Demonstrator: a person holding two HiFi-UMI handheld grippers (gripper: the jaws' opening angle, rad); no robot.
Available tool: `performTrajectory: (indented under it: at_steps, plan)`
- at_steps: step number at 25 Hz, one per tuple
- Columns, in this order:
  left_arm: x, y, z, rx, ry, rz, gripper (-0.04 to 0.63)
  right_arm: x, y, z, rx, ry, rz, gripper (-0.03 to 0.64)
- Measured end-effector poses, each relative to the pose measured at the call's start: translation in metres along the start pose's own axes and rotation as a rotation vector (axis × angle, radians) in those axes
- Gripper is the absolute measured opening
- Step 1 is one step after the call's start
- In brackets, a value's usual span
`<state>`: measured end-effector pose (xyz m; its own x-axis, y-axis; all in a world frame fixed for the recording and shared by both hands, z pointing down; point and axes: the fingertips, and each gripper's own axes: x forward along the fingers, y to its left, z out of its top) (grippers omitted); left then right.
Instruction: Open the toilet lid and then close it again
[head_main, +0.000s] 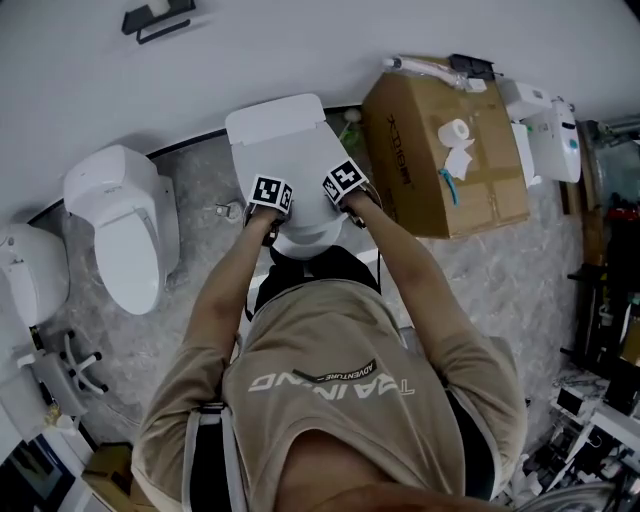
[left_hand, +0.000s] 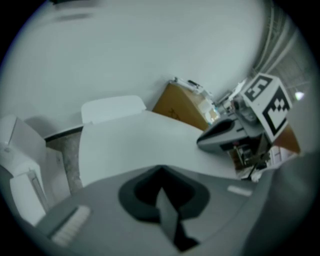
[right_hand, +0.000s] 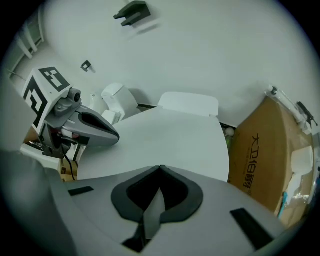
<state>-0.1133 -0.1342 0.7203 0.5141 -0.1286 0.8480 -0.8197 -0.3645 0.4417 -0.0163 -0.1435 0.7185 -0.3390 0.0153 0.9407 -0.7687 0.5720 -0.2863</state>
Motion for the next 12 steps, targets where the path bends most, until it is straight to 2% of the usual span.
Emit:
performTrajectory:
  at_steps: [3, 12]
  plan:
    - [0.012, 0.013, -0.015, -0.092, 0.019, 0.025, 0.002, 0.014, 0.001, -0.011, 0.017, 0.02, 0.006, 0.012]
    - [0.049, 0.019, -0.058, -0.229, 0.075, 0.073, 0.003, 0.053, -0.003, -0.044, -0.001, 0.096, 0.073, 0.011]
